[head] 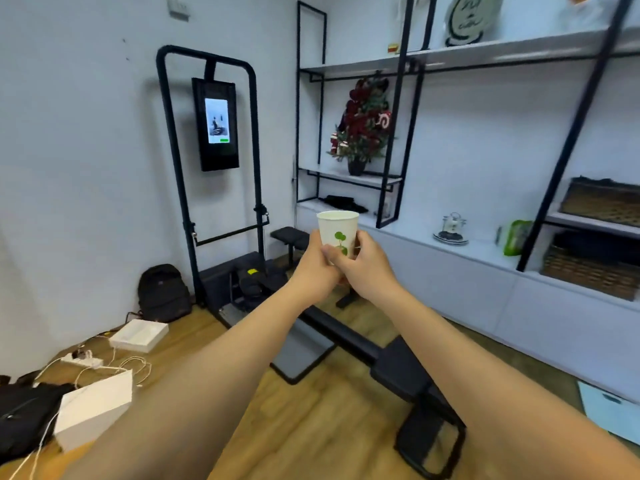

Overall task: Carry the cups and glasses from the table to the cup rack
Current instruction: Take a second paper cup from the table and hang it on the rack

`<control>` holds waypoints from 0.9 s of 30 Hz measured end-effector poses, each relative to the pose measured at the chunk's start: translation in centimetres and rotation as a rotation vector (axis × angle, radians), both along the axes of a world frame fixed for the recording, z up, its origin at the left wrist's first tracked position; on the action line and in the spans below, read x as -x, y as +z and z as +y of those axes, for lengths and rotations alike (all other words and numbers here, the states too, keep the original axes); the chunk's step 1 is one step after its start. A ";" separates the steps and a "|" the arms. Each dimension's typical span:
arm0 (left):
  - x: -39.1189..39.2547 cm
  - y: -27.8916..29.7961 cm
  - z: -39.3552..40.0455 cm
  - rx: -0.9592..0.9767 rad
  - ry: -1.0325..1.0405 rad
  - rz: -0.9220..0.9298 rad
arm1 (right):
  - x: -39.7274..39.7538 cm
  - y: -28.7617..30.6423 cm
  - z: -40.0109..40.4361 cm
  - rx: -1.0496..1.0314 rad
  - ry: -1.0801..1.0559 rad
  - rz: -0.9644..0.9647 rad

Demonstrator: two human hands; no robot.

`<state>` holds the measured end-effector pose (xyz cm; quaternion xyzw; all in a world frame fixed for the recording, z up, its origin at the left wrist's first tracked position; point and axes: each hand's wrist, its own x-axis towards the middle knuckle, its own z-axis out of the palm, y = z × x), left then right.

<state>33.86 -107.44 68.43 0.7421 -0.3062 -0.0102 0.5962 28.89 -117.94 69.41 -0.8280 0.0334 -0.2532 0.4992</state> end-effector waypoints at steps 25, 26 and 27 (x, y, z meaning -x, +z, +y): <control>-9.2 -4.3 -52.8 -0.040 -0.352 0.125 | -5.3 -3.6 -50.5 -0.036 -0.351 0.072; -10.1 -4.2 -54.8 -0.051 -0.359 0.121 | -6.1 -3.5 -52.4 -0.046 -0.354 0.071; -11.0 -4.2 -56.7 -0.060 -0.365 0.116 | -6.8 -3.5 -54.2 -0.058 -0.359 0.071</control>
